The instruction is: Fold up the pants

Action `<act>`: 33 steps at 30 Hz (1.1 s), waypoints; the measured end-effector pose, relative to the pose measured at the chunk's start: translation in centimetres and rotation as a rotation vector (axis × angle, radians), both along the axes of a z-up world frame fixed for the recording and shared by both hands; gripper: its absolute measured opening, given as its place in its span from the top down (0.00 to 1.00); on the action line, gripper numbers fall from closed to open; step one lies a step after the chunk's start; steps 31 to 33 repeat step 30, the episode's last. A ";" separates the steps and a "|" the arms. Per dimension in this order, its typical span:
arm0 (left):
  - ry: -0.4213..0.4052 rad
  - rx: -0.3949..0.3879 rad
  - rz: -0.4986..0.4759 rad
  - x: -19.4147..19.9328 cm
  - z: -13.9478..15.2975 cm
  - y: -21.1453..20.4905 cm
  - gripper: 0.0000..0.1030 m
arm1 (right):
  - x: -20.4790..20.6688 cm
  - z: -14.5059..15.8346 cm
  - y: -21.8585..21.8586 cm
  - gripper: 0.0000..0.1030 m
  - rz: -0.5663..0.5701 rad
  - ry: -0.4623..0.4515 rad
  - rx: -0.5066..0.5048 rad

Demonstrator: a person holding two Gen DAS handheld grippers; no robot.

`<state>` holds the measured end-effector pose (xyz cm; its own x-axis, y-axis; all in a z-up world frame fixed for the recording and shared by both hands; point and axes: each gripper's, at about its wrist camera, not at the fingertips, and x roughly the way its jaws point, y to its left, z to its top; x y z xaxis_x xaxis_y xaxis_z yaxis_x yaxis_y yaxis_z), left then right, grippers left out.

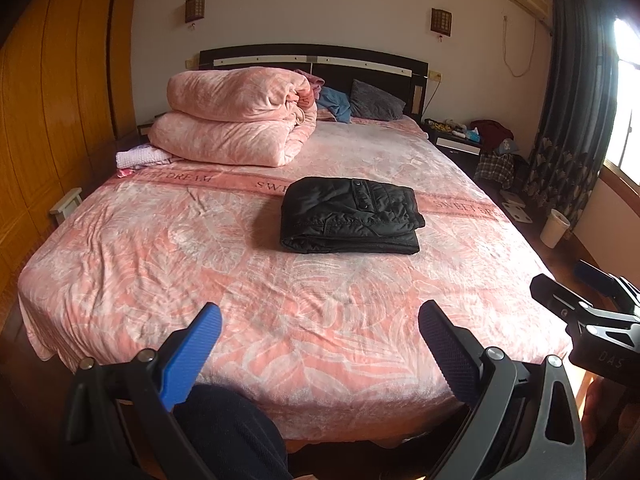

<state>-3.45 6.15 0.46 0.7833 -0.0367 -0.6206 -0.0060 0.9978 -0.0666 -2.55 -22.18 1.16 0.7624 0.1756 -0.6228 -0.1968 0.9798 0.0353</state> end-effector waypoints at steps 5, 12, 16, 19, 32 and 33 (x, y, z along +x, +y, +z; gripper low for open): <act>0.000 0.009 0.003 0.6 -0.2 -0.1 0.04 | 0.6 -0.4 0.2 0.03 0.002 0.011 0.000; -0.035 0.014 0.010 1.1 0.0 0.0 0.04 | 1.0 -0.6 0.1 0.03 0.002 0.019 0.005; -0.039 0.009 0.019 1.1 0.0 0.1 0.04 | 1.0 -0.6 0.0 0.03 0.002 0.019 0.004; -0.035 0.009 0.015 1.1 0.0 0.1 0.04 | 1.0 -0.6 0.1 0.03 0.001 0.017 0.005; -0.027 -0.025 0.023 1.0 0.4 0.9 0.04 | 1.1 -0.9 0.2 0.03 0.001 0.014 0.006; -0.027 -0.025 0.023 1.0 0.4 0.9 0.04 | 1.1 -0.9 0.2 0.03 0.001 0.014 0.006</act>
